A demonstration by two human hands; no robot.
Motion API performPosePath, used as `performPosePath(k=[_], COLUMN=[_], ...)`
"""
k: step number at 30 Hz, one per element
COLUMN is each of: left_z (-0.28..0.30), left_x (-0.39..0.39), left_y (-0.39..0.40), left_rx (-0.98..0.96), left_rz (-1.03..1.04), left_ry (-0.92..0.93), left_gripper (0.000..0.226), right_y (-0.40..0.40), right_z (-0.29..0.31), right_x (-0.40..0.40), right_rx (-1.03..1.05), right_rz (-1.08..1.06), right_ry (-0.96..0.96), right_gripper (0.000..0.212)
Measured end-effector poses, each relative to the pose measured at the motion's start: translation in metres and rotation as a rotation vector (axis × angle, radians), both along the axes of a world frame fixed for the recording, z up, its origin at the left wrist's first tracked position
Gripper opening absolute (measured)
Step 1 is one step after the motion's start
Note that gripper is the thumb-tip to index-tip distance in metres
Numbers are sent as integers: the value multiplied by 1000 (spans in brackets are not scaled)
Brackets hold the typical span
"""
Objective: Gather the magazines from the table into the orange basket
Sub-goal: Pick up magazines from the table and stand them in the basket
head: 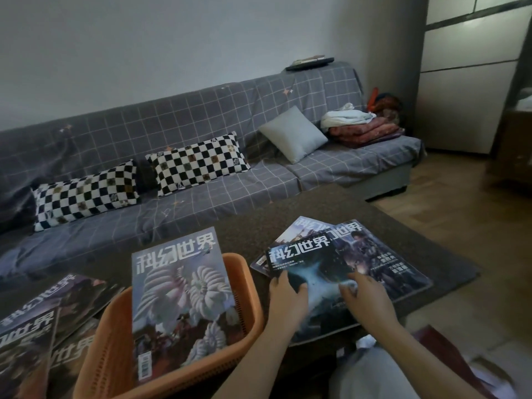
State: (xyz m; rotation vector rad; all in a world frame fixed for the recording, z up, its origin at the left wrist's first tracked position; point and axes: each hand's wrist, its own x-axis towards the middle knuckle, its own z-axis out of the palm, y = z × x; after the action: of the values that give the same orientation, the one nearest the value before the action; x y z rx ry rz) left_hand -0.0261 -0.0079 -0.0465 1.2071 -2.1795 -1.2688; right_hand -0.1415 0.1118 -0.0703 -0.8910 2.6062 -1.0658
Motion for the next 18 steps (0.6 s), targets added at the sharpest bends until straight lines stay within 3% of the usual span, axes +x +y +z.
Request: performPosePath(k=[10, 14, 16, 18], left_z=[-23, -29, -28, -27], left_x=[-1, 3, 5, 7], left_y=[-10, 0, 6, 11], left_rx=[188, 314, 352, 314], left_rz=[261, 192, 156, 128], left_ry=[48, 175, 229, 276], left_gripper=[69, 32, 24, 23], right_y=[8, 14, 18, 22], right_z=[-14, -20, -21, -19], right_x=[-19, -21, -21, -21], right_rx=[90, 106, 119, 112], right_rz=[-87, -146, -169, -176], right_ry=[-27, -47, -70, -104], right_gripper=[42, 46, 50, 40])
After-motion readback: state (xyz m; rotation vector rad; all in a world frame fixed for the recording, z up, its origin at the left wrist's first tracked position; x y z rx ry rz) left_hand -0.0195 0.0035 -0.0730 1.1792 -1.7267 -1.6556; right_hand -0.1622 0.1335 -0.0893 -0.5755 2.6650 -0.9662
